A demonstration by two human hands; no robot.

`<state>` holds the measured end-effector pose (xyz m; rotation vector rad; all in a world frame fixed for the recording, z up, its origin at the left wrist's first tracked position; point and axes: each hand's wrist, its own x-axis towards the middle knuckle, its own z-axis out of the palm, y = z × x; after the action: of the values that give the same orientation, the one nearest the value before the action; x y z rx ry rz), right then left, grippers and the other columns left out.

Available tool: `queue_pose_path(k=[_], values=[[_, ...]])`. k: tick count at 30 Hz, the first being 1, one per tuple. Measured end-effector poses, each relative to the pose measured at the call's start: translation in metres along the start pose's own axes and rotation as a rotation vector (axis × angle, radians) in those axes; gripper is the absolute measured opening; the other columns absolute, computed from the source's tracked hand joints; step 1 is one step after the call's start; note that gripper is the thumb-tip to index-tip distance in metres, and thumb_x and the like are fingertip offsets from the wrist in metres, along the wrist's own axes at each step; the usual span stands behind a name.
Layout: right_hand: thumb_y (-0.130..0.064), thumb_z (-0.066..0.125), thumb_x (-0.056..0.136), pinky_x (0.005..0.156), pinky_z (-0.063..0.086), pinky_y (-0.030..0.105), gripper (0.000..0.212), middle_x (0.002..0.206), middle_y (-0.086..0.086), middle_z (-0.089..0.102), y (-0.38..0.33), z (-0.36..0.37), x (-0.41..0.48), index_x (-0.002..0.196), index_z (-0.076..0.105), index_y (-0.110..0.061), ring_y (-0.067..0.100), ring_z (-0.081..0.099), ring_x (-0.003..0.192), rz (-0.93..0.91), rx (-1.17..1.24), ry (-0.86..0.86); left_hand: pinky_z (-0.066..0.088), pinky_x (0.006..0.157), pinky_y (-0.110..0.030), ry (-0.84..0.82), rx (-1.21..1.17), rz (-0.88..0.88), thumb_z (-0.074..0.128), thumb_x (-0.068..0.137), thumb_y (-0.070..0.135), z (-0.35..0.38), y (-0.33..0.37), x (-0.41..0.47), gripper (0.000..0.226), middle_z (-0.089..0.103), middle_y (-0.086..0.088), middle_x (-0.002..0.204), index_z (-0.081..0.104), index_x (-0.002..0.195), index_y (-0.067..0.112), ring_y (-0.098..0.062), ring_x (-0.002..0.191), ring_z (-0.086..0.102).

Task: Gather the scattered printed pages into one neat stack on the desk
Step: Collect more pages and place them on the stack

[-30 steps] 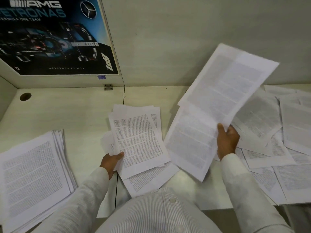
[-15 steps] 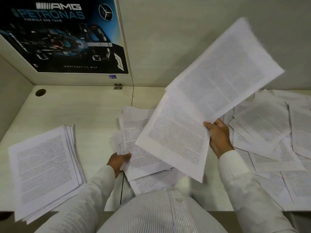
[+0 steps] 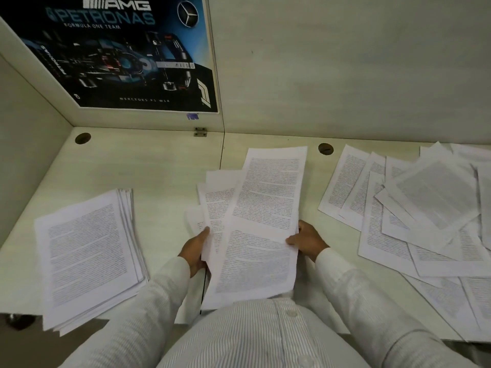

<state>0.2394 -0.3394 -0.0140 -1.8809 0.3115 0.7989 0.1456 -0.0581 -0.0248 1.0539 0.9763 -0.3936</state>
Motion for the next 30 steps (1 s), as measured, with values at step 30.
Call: queue_pose_path(k=[30], values=[[-0.018, 0.057, 0.096, 0.078, 0.044, 0.027, 0.018, 0.102, 0.007, 0.067, -0.021, -0.034, 0.036, 0.106, 0.067, -0.007, 0.025, 0.062, 0.092, -0.030, -0.010, 0.557, 0.054, 0.096, -0.045, 0.131, 0.420, 0.020, 0.066, 0.087, 0.052, -0.002, -0.009, 0.010, 0.065, 0.067, -0.008, 0.122, 0.055, 0.135, 0.010, -0.030, 0.104, 0.066]])
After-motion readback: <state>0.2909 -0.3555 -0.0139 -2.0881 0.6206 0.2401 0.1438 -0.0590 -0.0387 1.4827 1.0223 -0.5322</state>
